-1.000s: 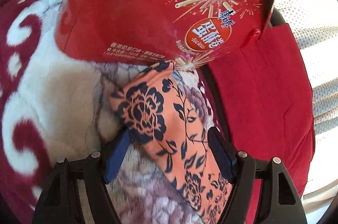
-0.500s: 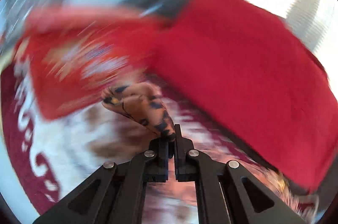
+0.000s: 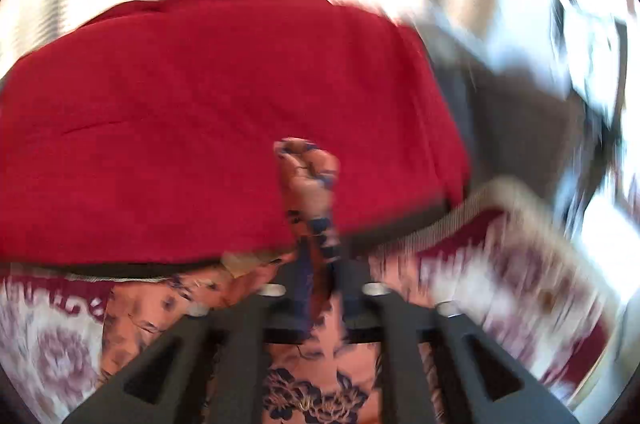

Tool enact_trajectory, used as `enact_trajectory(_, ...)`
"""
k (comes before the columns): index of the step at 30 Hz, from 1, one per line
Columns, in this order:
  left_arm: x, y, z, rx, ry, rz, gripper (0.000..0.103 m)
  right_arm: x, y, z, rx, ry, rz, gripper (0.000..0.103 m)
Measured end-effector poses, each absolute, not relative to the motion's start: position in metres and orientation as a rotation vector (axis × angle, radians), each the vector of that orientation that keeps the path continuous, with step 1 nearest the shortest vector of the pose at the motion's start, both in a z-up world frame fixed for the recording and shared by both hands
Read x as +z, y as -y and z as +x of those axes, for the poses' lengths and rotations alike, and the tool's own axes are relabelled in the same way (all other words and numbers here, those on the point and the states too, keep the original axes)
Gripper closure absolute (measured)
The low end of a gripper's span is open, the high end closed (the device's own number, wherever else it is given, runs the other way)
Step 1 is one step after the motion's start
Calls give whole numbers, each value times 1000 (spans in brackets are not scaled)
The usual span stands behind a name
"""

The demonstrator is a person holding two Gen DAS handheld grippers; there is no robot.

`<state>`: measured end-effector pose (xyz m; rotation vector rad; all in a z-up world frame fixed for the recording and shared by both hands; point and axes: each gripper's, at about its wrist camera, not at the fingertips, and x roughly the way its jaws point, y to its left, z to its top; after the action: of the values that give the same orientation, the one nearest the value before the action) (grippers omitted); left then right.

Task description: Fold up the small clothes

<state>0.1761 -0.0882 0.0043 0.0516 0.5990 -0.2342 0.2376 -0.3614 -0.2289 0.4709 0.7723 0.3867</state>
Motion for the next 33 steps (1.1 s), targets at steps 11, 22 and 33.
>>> enact_trajectory(11, -75, -39, 136, 45, -741, -37, 27, -181, 420, 265, 416, -755, 715, 6)
enact_trajectory(22, -128, -154, 118, 228, -835, -295, 27, -208, 351, 396, 287, -1145, 346, 82)
enact_trajectory(33, -120, -146, 139, 175, -786, -283, 16, -205, 329, 386, 113, -1129, 23, 70)
